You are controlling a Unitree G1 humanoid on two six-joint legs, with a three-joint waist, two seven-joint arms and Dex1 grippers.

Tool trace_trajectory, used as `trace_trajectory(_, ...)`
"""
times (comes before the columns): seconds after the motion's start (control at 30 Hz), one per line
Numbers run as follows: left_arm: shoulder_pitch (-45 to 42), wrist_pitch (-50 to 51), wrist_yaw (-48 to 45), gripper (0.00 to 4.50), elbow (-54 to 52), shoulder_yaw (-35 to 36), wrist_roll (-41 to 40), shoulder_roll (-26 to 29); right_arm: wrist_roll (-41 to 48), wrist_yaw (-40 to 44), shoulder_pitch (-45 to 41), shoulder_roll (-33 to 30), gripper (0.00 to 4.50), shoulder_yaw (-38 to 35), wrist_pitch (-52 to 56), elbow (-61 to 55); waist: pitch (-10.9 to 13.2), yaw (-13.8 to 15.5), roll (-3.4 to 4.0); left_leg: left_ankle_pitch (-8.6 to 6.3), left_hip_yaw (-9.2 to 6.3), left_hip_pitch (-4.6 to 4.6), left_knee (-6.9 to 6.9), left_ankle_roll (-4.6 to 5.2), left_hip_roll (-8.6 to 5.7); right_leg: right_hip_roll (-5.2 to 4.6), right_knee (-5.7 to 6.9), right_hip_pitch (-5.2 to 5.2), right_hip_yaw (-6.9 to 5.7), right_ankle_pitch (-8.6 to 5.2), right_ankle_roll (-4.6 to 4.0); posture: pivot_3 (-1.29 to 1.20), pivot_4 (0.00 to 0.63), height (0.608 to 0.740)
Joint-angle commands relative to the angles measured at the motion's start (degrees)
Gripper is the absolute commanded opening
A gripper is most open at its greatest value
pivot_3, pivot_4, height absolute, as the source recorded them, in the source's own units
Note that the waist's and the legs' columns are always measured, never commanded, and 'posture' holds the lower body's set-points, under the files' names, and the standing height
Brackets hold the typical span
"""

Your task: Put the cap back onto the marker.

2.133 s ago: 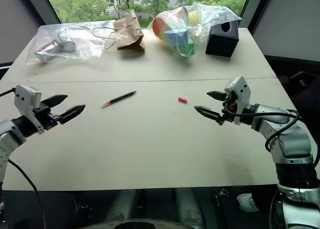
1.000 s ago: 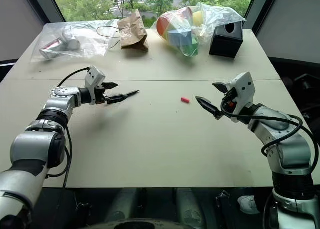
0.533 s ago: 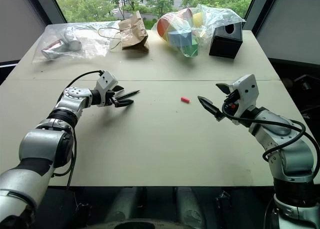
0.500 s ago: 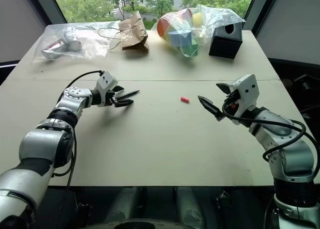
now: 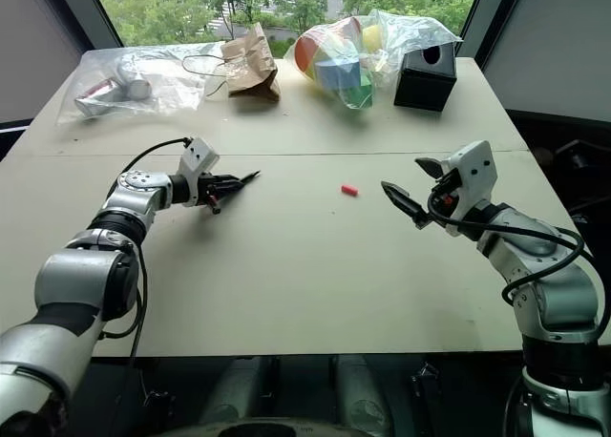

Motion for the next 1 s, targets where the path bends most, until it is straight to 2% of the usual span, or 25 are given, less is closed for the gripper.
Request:
trace_trajectory(0.03,-0.4,0.0,-0.9,0.31,-0.1,2.0,-1.4,1.5,-1.0,0.6,-1.7,-0.3,4.16,-0.5,-2.3,1.1,0.0,0.0,0.0,0.0,0.0,0.0,0.0,0.0,0.0,0.0,0.0,0.0,0.0,0.0,0.0,0.0,0.15,0.74)
trace_trajectory(0.3,-6.2,2.7,-18.5,0.31,-5.2,4.9,-7.8,2.0,-7.3,9.9,-7.7,-2.8,4.16,5.8,-11.2,14.0,0.0,0.3,-0.02,0.0,0.01,-0.17,0.02,0.0,-0.05,-0.01,-0.04,-0.1,-0.01,0.0,0.0,0.0,0.15,0.74)
trace_trajectory(0.57,-5.8,10.9,-34.2,0.31,-16.2,1.8,-9.8,4.5,-12.4,16.9,-19.5,2.7,4.16,12.2,-20.2,36.3,0.0,-1.2,-0.02,0.01,0.01,-0.16,-0.04,0.0,-0.07,0.02,-0.03,-0.13,-0.01,-0.02,0.01,0.0,0.15,0.74)
trace_trajectory(0.8,-2.4,13.0,-36.0,0.31,-24.6,-0.4,-10.0,7.6,-16.7,18.0,-27.6,10.1,4.16,14.6,-28.7,54.1,0.0,-2.4,0.01,0.01,-0.02,-0.12,-0.07,0.0,-0.01,0.04,0.1,-0.17,0.0,-0.02,0.0,0.0,0.15,0.74)
trace_trajectory(1.0,1.7,9.5,-36.3,0.31,-28.3,-4.6,-7.4,12.7,-20.3,22.3,-28.8,12.9,4.16,17.7,-34.9,60.4,0.0,-2.6,0.01,0.01,-0.06,-0.12,-0.1,0.0,-0.03,0.01,0.12,-0.17,0.01,-0.01,0.0,0.0,0.15,0.74)
